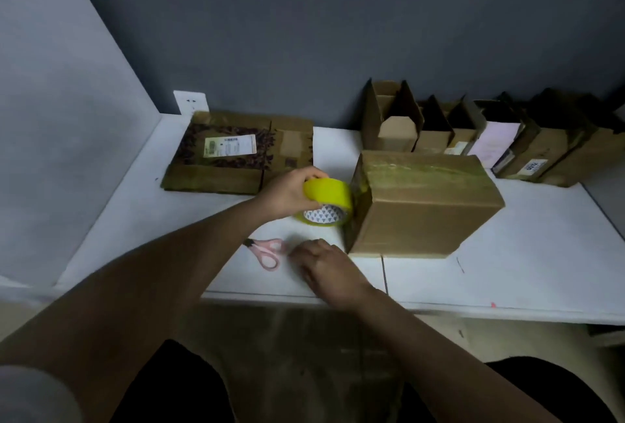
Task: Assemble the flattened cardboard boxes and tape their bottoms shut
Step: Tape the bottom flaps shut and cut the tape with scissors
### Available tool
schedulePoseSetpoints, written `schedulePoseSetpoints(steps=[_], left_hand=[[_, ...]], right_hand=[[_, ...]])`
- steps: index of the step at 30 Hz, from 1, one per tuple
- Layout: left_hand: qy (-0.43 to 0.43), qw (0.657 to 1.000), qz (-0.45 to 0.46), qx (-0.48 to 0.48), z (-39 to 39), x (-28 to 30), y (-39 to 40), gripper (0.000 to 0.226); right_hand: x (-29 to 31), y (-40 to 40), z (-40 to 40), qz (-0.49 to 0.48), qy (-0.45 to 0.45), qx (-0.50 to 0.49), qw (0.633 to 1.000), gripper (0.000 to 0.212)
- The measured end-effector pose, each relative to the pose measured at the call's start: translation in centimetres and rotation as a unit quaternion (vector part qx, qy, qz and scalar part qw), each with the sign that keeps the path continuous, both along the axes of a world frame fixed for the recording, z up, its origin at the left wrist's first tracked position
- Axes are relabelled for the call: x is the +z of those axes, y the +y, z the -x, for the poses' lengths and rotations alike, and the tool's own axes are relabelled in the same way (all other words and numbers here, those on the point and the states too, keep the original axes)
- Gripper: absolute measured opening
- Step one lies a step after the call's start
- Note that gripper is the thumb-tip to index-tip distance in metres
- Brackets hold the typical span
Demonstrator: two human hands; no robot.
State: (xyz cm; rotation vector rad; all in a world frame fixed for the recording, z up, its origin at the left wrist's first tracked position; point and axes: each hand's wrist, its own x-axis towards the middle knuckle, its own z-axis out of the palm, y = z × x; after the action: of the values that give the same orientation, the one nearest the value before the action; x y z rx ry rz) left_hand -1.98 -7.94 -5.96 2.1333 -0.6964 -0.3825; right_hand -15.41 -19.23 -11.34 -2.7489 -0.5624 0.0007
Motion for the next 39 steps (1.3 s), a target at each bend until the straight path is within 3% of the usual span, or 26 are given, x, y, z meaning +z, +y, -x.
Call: schedulePoseSetpoints(steps=[6,12,15,17,19,22,24,27,30,33,36,39], left_hand=[[-0.015,1.0,-0.012,-0.002,-0.4,-0.5,0.1,0.051],[-0.022,0.999,-0.029,-0.004,-0.4,-0.2,0.0,0.052],[-0.024,0.999,-0.038,-0.006,-0.1,0.2,-0.1,0.051],[-0.023,0.999,-0.046,-0.007,0.1,0.4,-0.2,0.05],[-0.022,0.998,-0.053,-0.009,0.5,0.8,-0.3,0.049],[-0.01,0.999,-0.049,-0.002,1.0,1.0,-0.4,0.049],[0.0,0.999,-0.052,0.005,1.7,1.4,-0.4,0.049],[0.024,0.998,-0.053,0.013,3.0,1.5,-0.4,0.05],[0.059,0.997,-0.047,0.015,4.6,1.6,-0.4,0.05],[0.108,0.993,-0.027,0.028,7.1,1.4,-0.9,0.052],[0.169,0.985,0.016,0.041,9.6,1.3,-1.2,0.058],[0.213,0.975,0.046,0.047,11.1,1.3,-1.0,0.068]], right_hand=[[-1.1,5.1,-3.2,0.081,0.061,-0.017,0.995,0.071],[-2.4,5.7,-3.7,0.152,-0.025,-0.133,0.979,0.031],[-1.6,4.9,-2.4,0.148,-0.016,-0.175,0.973,0.043],[-0.4,3.9,-1.3,0.139,0.041,-0.192,0.971,0.048],[0.1,1.7,0.0,0.117,0.131,-0.201,0.964,0.054],[2.6,-2.9,3.3,0.062,0.28,-0.203,0.936,0.035],[4.5,-6.7,6.0,-0.039,0.365,-0.187,0.911,0.017],[7.8,-11.3,10.5,-0.194,0.454,-0.172,0.852,0.009],[8.9,-13.7,13.5,-0.315,0.46,-0.211,0.803,0.017],[9.0,-13.4,14.1,-0.371,0.44,-0.239,0.782,0.031],[9.8,-12.4,13.8,-0.373,0.424,-0.232,0.792,0.024],[10.5,-11.7,13.5,-0.317,0.415,-0.231,0.821,0.049]])
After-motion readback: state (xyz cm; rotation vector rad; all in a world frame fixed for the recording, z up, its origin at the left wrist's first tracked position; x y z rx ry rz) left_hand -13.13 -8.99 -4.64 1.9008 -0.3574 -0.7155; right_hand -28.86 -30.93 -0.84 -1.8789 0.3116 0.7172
